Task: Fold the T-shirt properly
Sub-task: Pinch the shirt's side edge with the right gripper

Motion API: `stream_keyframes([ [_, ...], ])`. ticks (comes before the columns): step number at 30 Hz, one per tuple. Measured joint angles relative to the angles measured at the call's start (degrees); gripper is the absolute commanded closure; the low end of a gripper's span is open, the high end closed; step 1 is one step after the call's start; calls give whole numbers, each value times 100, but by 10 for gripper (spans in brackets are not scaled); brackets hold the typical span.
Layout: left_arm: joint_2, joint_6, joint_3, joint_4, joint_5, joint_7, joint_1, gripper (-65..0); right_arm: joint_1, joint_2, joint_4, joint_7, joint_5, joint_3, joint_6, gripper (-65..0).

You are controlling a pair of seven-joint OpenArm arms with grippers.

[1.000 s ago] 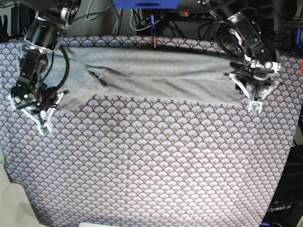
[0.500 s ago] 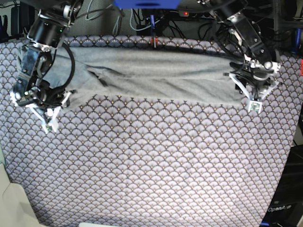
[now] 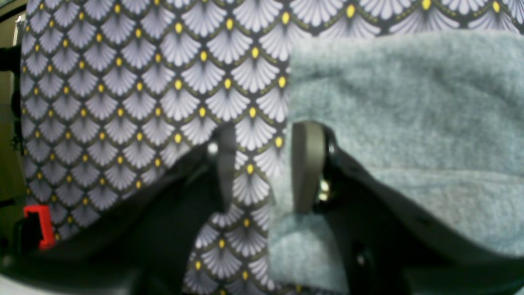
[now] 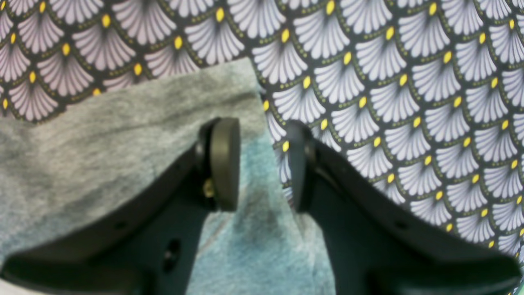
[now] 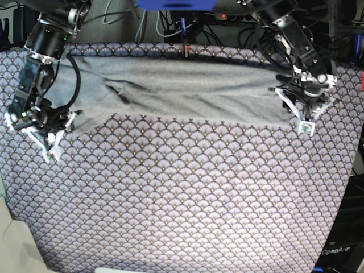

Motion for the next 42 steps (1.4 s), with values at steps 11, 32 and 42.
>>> stream_keyframes([
  [11,-7,2,0,4,2,17,31,-226,170,-37,-916,527,83,39,-22,-219],
  [32,0,0,2,262,232,0,61,-226,181,-33,-1038,737,129,35,-39,0],
  [42,-4,0,7,256,216,-22,48,-226,-597,-337,1167,407,7,-15,-2,0],
])
